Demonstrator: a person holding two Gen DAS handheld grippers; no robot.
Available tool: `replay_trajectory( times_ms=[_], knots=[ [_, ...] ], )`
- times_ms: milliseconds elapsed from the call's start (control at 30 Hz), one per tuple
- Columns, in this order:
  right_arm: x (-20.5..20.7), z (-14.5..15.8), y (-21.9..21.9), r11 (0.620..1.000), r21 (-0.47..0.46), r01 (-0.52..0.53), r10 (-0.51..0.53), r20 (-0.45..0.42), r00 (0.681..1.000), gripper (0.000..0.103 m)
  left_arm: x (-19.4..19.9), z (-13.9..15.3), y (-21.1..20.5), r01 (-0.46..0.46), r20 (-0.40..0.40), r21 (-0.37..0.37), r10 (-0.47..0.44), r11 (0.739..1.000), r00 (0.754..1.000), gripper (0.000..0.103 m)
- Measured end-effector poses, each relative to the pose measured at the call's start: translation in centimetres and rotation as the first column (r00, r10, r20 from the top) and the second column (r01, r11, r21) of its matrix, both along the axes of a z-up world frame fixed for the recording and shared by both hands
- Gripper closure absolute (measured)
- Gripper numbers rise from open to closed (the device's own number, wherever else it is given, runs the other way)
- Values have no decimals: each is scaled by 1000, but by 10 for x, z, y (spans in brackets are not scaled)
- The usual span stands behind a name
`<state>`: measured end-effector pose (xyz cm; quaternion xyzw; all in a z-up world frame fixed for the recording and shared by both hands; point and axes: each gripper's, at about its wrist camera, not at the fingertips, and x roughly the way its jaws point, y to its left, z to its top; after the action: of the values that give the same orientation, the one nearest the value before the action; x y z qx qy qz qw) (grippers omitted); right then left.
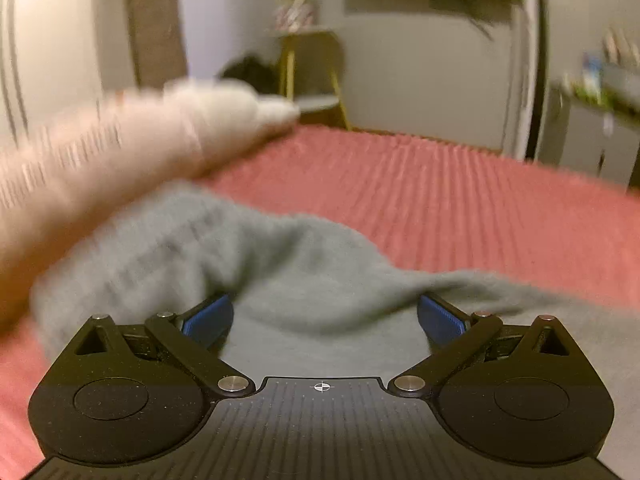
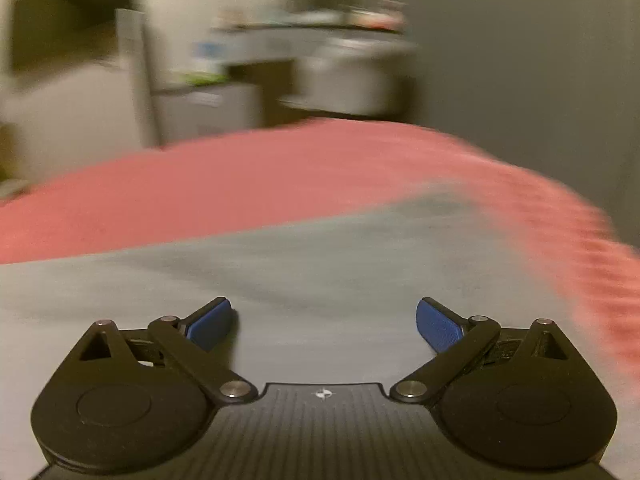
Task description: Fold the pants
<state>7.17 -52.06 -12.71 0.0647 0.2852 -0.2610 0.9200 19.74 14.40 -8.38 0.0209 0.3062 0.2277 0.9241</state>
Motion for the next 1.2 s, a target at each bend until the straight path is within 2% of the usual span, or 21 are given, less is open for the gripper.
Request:
replay_trajectory(
  times_ms=[33, 67, 100, 133, 200, 233, 300, 333, 367, 400, 433, 567, 700, 733, 767, 833, 900, 967, 1033, 1100, 1200],
  knots=[
    [-7, 6, -8, 997, -40, 66, -67, -25, 997, 13, -1, -1, -5, 21, -24, 68, -19, 997, 1000, 0],
    [-17, 14, -16, 967, -132, 218, -229, -72, 971, 12, 0, -1, -16, 40, -53, 135, -33, 990, 998, 0],
    [-31, 21, -22, 938, -166, 304, -319, -74, 945, 12, -7, -2, -27, 50, -77, 198, -36, 979, 996, 0],
    [-51, 30, -30, 929, -120, 350, -357, -38, 933, 12, -18, -1, -37, 52, -88, 264, -30, 963, 996, 0],
    [-114, 42, -43, 930, 174, 324, -347, 121, 930, 12, -46, 4, -67, 121, -77, 321, -102, 939, 992, 0],
    [-132, 42, -44, 912, 292, 289, -343, 157, 926, 12, -56, 11, -85, 165, -68, 300, -152, 939, 986, 0],
    [-170, 28, -51, 837, 513, 190, -336, 208, 919, 12, -85, 22, -121, 280, -29, 188, -280, 941, 960, 0],
    [-176, 23, -51, 804, 570, 170, -344, 212, 915, 15, -96, 25, -137, 324, -17, 125, -325, 938, 946, 0],
    [-183, 12, -51, 767, 621, 160, -352, 199, 914, 26, -106, 28, -152, 374, -20, 38, -374, 927, 927, 0],
    [-187, 2, -48, 743, 650, 159, -360, 189, 914, 32, -113, 30, -166, 417, -27, -42, -418, 908, 908, 0],
    [-190, -6, -47, 719, 676, 161, -375, 182, 909, 46, -119, 30, -175, 442, -26, -108, -447, 891, 894, 0],
    [-182, -20, -56, 651, 753, 94, -397, 233, 888, 48, -134, 20, -182, 439, -32, -293, -468, 849, 883, 0],
    [-181, -28, -81, 614, 787, 55, -395, 247, 885, 43, -141, 11, -167, 418, -45, -283, -447, 864, 894, 0],
    [-179, -27, -81, 617, 786, 49, -388, 249, 887, 44, -141, 13, -163, 395, -47, -285, -425, 873, 904, 0],
    [-174, -22, -80, 634, 771, 53, -375, 247, 893, 62, -147, 16, -169, 378, -39, -300, -407, 876, 913, 0],
    [-172, -11, -73, 702, 712, 34, -320, 272, 908, 88, -149, 21, -167, 340, -12, -358, -368, 870, 930, 0],
    [-171, -3, -63, 753, 658, 2, -280, 317, 906, 89, -153, 23, -162, 312, 8, -408, -339, 858, 941, 0],
    [-163, -1, -59, 787, 617, 26, -262, 295, 919, 88, -152, 24, -157, 297, 12, -428, -323, 854, 946, 0],
    [-154, -4, -59, 782, 622, 42, -250, 251, 935, 85, -151, 22, -159, 299, 9, -421, -325, 856, 946, 0],
    [-151, -3, -58, 776, 628, 64, -262, 228, 938, 90, -151, 23, -161, 313, 9, -406, -339, 859, 941, 0],
    [-146, 25, -38, 839, 539, 71, -234, 241, 942, 94, -154, 23, -159, 323, 34, -409, -339, 854, 940, 0]
  ],
)
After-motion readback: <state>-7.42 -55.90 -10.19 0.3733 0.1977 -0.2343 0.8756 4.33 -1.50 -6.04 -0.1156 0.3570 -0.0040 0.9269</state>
